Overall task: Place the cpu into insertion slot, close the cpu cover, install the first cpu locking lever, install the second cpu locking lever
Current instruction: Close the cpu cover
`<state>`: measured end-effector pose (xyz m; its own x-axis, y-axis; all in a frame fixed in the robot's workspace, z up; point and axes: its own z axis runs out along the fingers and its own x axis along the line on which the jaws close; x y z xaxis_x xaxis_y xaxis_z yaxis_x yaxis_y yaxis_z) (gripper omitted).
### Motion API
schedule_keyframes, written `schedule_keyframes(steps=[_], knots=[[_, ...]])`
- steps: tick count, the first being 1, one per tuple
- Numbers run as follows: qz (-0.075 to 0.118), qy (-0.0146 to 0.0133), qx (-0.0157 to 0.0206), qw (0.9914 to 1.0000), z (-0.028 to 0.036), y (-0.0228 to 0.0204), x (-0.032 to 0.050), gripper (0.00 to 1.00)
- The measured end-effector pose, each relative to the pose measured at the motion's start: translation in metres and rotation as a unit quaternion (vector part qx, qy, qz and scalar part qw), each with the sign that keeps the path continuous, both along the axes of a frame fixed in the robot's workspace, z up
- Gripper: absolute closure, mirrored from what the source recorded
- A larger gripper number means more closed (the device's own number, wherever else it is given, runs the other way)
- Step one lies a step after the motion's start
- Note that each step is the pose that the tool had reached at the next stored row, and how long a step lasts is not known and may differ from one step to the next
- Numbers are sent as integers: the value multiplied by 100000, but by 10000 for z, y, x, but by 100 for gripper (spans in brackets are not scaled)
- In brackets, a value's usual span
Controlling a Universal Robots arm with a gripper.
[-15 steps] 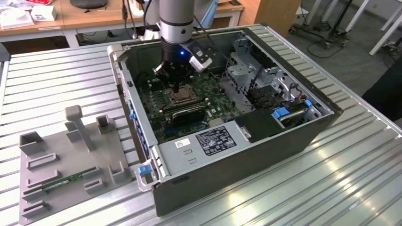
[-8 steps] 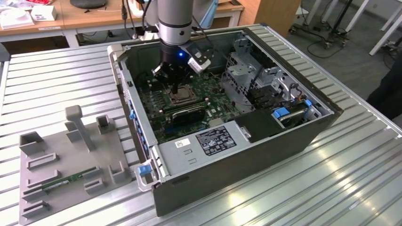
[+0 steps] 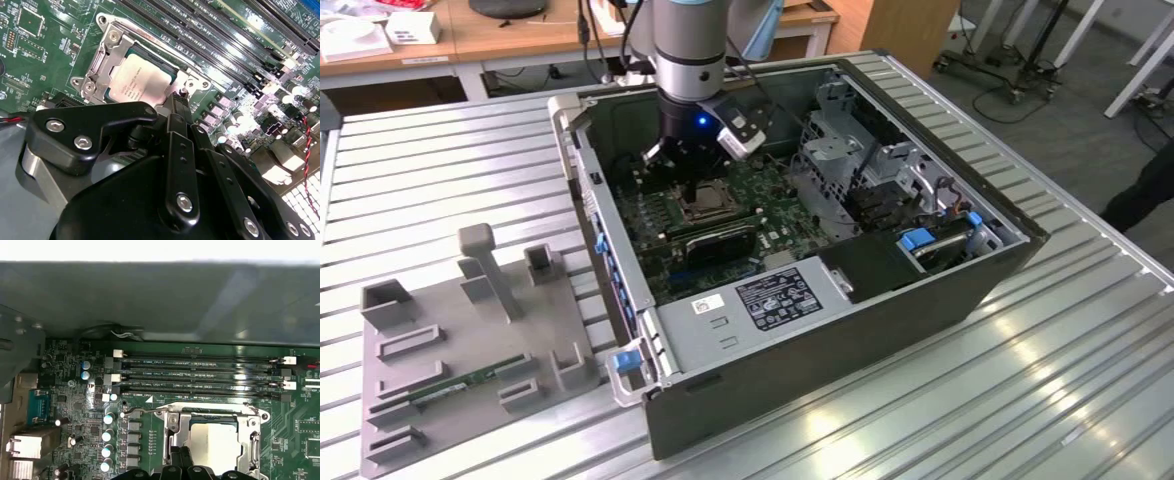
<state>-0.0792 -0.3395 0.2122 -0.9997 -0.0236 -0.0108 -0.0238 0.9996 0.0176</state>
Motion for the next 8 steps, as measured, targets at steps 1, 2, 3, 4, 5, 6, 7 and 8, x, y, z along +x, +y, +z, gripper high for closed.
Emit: schedule_keyframes(steps=[1, 2, 3, 4, 5, 6, 7, 8], knots=[[8, 1, -2, 100000, -5, 0, -1, 89], [6, 1, -1, 100000, -15, 0, -2, 89], [4, 2, -1, 100000, -26, 0, -3, 89], [4, 0, 1, 100000, -34, 0, -4, 89], [4, 4, -6, 100000, -34, 0, -4, 89], [3, 6, -7, 100000, -34, 0, -4, 89], [3, 8, -10, 100000, -34, 0, -4, 89], [3, 5, -8, 100000, -35, 0, -5, 89]])
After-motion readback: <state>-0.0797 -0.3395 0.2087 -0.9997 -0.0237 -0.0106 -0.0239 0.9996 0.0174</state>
